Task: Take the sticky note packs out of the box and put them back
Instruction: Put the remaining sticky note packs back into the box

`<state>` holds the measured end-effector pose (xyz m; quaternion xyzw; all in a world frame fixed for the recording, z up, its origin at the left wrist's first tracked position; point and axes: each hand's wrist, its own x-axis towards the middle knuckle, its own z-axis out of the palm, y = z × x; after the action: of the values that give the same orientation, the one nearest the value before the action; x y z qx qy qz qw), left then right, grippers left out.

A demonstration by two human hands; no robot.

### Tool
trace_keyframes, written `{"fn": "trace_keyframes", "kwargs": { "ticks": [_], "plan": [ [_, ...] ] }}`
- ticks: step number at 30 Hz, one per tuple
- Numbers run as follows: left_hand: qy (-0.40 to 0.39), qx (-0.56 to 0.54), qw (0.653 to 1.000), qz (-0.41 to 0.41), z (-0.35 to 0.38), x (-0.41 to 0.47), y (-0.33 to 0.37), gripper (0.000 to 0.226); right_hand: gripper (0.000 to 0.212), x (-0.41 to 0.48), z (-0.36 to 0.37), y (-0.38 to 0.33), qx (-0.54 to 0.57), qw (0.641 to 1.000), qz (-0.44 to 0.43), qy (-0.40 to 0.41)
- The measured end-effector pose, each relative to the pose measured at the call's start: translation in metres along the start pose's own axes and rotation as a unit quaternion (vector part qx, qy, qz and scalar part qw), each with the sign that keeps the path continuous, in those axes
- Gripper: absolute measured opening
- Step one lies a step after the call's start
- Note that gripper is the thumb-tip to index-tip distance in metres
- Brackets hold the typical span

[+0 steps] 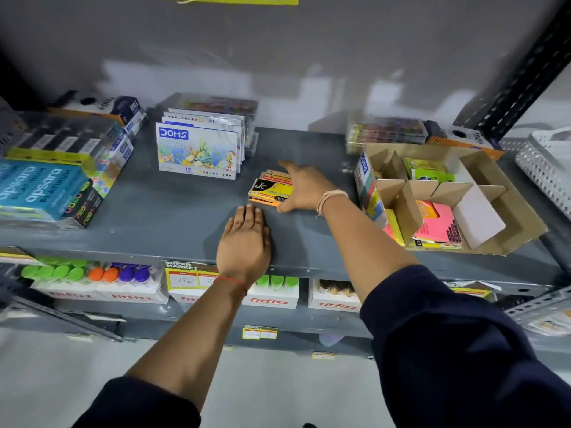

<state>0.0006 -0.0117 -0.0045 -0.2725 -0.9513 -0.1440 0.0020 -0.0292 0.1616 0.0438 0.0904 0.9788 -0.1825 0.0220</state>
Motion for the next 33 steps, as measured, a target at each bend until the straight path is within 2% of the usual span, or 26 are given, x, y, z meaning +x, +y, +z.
{"fn": "trace_keyframes", "kwargs": {
  "ticks": [2, 6, 11, 13, 17, 19, 22, 26, 33],
  "plan": [
    [-0.002, -0.005, 1.000, 0.003, -0.002, -0.001, 0.002, 0.050, 0.094, -0.015, 0.000, -0.001, 0.027, 0.998, 0.022, 0.043],
    [-0.015, -0.002, 1.000, -0.007, -0.007, -0.003, 0.005, 0.050, 0.073, -0.050, -0.016, 0.000, 0.150, 0.979, 0.059, 0.122],
    [-0.050, -0.037, 0.997, 0.039, -0.004, -0.005, 0.034, 0.051, 0.064, -0.101, -0.057, 0.013, 0.265, 0.925, 0.109, 0.249],
    [-0.072, -0.033, 0.995, 0.053, 0.002, -0.006, 0.050, 0.053, 0.062, -0.126, -0.071, 0.027, 0.277, 0.901, 0.147, 0.298],
    [-0.043, -0.019, 0.998, 0.036, 0.008, -0.009, 0.055, 0.052, 0.060, -0.176, -0.081, 0.065, 0.216, 0.858, 0.261, 0.387],
    [-0.043, -0.014, 0.998, 0.041, 0.008, -0.009, 0.055, 0.052, 0.061, -0.189, -0.077, 0.081, 0.189, 0.843, 0.336, 0.374],
    [-0.054, -0.006, 0.997, 0.046, 0.008, -0.009, 0.055, 0.052, 0.058, -0.192, -0.065, 0.089, 0.160, 0.853, 0.388, 0.311],
    [-0.059, -0.001, 0.997, 0.047, 0.008, -0.008, 0.053, 0.052, 0.057, -0.184, -0.053, 0.086, 0.128, 0.856, 0.407, 0.291],
    [-0.060, 0.008, 0.997, 0.048, 0.011, -0.007, 0.053, 0.052, 0.028, -0.185, -0.053, 0.092, 0.134, 0.882, 0.383, 0.241]
  ]
}}
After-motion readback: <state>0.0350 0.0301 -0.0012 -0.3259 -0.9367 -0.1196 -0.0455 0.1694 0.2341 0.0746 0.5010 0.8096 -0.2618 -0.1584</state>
